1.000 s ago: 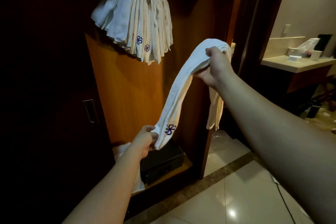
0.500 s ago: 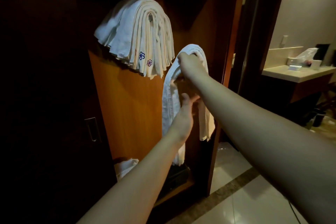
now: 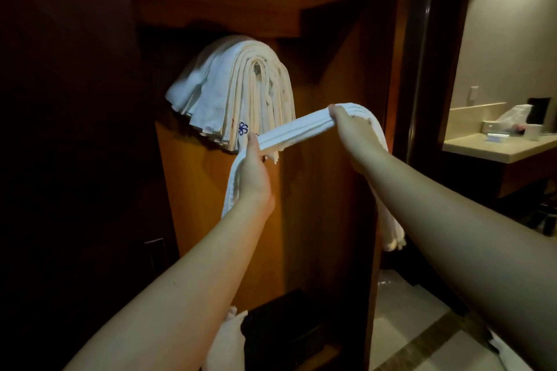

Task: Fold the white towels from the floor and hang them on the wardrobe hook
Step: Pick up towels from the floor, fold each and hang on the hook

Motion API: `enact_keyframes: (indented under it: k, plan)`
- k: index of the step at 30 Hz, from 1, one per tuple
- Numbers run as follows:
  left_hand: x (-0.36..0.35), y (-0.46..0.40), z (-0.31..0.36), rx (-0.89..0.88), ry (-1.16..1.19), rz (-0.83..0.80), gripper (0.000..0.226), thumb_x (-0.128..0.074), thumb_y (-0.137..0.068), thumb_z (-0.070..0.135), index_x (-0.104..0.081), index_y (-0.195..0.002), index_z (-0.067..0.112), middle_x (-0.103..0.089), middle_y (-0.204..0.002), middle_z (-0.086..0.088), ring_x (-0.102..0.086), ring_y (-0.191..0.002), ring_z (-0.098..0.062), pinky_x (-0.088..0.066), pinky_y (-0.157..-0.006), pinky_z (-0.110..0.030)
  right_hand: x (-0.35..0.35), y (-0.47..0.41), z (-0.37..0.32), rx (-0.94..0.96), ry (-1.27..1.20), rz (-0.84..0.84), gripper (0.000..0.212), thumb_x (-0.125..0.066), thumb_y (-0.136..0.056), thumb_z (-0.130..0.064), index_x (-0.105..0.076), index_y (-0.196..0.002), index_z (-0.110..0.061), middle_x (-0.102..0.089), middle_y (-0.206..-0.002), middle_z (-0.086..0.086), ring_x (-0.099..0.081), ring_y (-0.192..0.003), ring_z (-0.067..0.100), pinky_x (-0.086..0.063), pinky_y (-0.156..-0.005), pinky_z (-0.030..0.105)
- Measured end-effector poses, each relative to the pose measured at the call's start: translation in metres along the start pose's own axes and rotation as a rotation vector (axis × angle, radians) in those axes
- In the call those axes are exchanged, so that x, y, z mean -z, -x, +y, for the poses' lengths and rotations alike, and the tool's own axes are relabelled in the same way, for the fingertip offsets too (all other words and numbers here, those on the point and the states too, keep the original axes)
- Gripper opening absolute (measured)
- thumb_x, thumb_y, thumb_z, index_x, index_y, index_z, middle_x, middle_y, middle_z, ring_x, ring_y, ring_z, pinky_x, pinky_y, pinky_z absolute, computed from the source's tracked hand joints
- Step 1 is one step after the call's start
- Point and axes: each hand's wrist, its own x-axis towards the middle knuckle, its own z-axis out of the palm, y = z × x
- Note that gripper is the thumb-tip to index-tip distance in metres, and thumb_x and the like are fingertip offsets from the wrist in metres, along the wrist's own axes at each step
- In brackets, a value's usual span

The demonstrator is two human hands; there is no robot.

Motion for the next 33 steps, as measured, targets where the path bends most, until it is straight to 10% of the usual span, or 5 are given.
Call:
enact_keyframes:
  k: [10, 17, 25, 30, 33]
  plan:
    - [0.0, -0.087, 0.059, -0.153, -0.374, 0.014, 0.049, -0.045, -0.085, 0.064, -0.067, -0.111, 0.029, -0.075, -0.103, -0.003, -0.07, -0.101, -0.023, -0.053, -0.095, -0.05, -0.024, -0.075, -0.005, 0.018, -0.01, 0.02, 0.056, -0.046, -0.093, -0.07, -0.057, -0.07, -0.02, -0.05, -0.061, -0.005, -0.051, -0.059, 0.01, -0.034, -0.057, 0.03]
    - [-0.004, -0.188, 0.104, -0.32, -0.668, 0.123, 0.06, -0.038, -0.095, 0.069, -0.067, -0.12, 0.023, -0.067, -0.12, -0.003, -0.056, -0.118, -0.022, -0.041, -0.098, -0.036, -0.07, -0.178, -0.03, 0.205, 0.008, -0.077, 0.065, -0.038, -0.092, -0.076, -0.06, -0.13, -0.027, -0.059, -0.104, -0.005, -0.058, -0.096, 0.014, -0.04, -0.083, 0.028]
    - [-0.018, -0.304, 0.174, -0.318, -0.848, -0.04, 0.098, -0.031, -0.073, 0.09, -0.065, -0.128, 0.016, -0.063, -0.132, -0.009, -0.057, -0.126, -0.023, -0.036, -0.113, -0.039, -0.12, -0.309, -0.09, 0.386, 0.049, -0.207, 0.075, -0.032, -0.095, -0.075, -0.054, -0.144, -0.023, -0.056, -0.144, 0.007, -0.052, -0.132, 0.025, -0.035, -0.115, 0.044]
    - [-0.024, -0.372, 0.191, -0.387, -0.766, 0.04, 0.069, -0.034, -0.09, 0.079, -0.068, -0.096, 0.02, -0.077, -0.082, 0.004, -0.069, -0.066, 0.006, -0.047, -0.048, -0.006, -0.154, -0.373, -0.12, 0.422, -0.012, -0.227, 0.079, -0.035, -0.089, -0.081, -0.056, -0.14, -0.025, -0.059, -0.137, 0.007, -0.055, -0.125, 0.025, -0.039, -0.113, 0.044]
    - [-0.025, -0.4, 0.188, -0.395, -0.812, 0.074, 0.069, -0.032, -0.088, 0.083, -0.067, -0.101, 0.024, -0.075, -0.081, 0.017, -0.068, -0.072, 0.008, -0.047, -0.073, -0.011, -0.174, -0.402, -0.122, 0.38, -0.032, -0.247, 0.09, -0.033, -0.082, -0.087, -0.055, -0.141, -0.023, -0.059, -0.138, 0.007, -0.056, -0.124, 0.027, -0.039, -0.112, 0.045]
